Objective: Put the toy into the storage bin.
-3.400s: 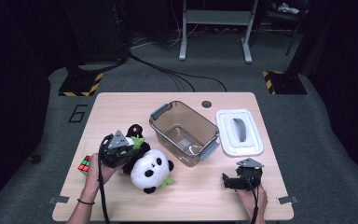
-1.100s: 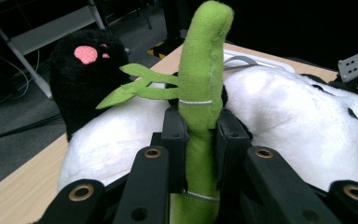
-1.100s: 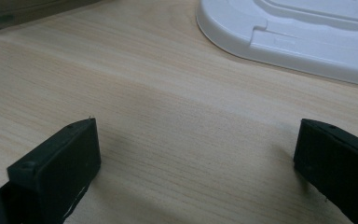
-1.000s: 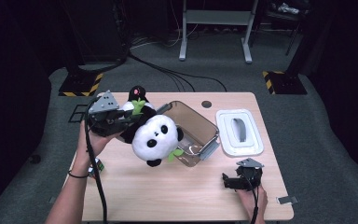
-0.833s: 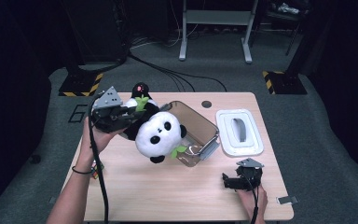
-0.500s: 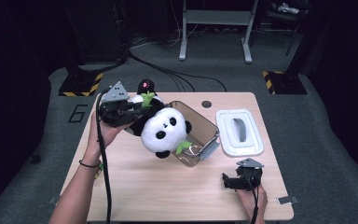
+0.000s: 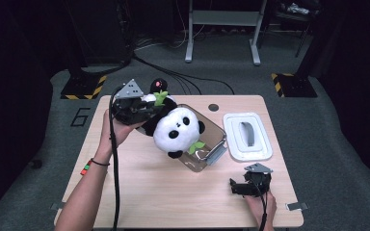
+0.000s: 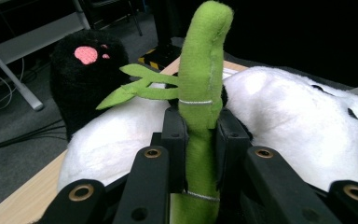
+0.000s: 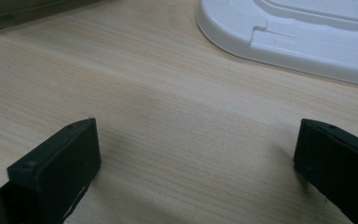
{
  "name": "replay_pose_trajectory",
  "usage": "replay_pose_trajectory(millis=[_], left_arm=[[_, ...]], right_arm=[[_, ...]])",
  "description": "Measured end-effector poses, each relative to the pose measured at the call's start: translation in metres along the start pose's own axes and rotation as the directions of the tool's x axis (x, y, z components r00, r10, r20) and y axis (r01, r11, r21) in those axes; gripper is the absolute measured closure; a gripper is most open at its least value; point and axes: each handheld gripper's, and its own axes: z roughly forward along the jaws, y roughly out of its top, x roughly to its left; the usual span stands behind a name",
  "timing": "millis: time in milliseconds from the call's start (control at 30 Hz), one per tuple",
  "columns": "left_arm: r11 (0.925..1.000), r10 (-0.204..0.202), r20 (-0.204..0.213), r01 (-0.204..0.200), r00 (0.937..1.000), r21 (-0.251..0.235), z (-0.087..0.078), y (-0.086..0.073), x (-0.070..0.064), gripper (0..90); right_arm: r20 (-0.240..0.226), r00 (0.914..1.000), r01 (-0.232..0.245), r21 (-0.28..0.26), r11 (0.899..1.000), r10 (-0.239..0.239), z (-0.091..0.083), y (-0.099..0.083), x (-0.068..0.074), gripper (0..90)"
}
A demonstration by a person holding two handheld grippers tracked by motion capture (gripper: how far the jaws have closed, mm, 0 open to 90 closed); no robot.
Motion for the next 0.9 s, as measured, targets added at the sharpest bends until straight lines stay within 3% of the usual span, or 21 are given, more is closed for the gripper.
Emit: replay_pose_trajectory(millis=[900], left_arm=[[0.9998,-0.021,0.044,0.021,0.9988,0.003,0.051,0.012,0.006,77.4]], right_arm=[[-0.002,1.0000,-0.004,0.000,1.000,0.004,0.000,0.000,0.000,0.0]])
